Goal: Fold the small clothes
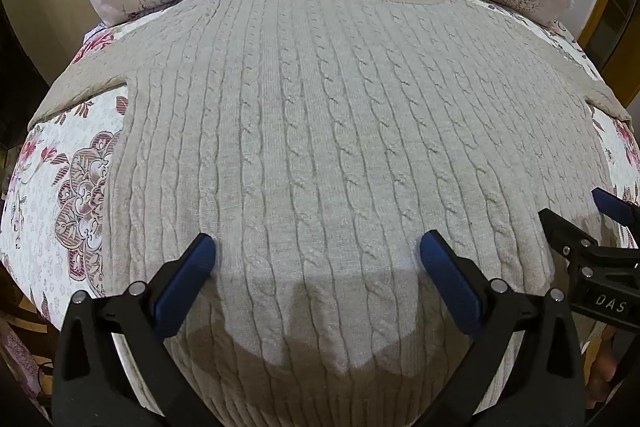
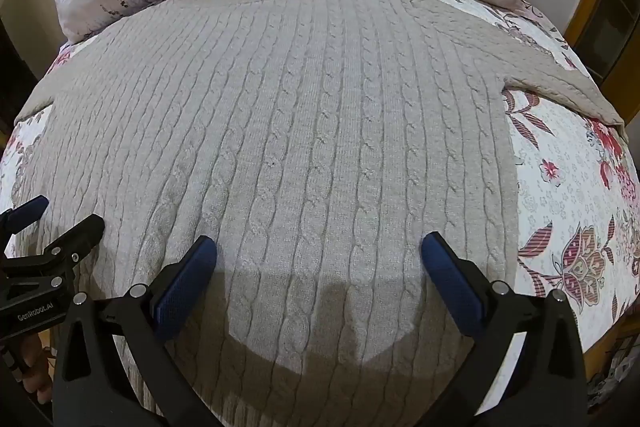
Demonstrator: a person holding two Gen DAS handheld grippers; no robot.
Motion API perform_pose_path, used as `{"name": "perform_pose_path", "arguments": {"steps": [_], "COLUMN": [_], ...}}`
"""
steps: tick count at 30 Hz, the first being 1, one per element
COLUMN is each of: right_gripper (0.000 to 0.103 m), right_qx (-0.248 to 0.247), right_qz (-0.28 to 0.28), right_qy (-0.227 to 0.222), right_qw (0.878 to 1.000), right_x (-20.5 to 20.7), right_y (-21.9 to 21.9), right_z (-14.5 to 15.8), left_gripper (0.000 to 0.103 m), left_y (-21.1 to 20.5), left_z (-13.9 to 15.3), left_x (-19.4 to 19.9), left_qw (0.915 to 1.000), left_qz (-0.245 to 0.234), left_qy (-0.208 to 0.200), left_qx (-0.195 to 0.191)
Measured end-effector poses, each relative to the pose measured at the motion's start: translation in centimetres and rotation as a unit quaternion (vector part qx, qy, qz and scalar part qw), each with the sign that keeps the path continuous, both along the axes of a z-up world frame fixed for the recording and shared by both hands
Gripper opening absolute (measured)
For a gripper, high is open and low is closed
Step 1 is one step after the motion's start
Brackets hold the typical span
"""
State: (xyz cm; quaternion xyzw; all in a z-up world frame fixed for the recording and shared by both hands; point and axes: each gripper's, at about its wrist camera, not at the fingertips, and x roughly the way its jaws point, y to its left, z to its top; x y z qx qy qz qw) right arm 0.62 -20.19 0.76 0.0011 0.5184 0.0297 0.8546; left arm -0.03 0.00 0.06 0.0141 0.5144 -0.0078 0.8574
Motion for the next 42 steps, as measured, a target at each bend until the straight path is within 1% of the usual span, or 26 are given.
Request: {"name": "perform_pose_path", "arguments": {"steps": [27, 39, 42], "right_gripper": [0.102, 0.102, 0.102], "right_qx": [-0.001, -0.005, -0.004], "right_qz": [0.002, 0.008, 0.013], "right_qy": [-0.004, 0.003, -0.007], "right_qw": [1.0, 1.0, 1.0], "right_x": [-0.52, -0.34, -0.58], "right_y": [0.23, 0.41, 0.39], "right_z": [-0.18, -0.28, -0.34], "left_gripper": [0.101, 0.101, 0.101], "left_y": [0.0, 0.14, 0.27], "left_z": [0.01, 0.07, 0.04], "left_x": [-0.02, -0.16, 0.09], "left_qw": [1.0, 1.0, 1.0], "left_qz": [0.0, 0.001, 0.0], "left_qy": [-0.002, 0.002, 0.002], "left_qx": [0.0, 0.0, 0.0]}}
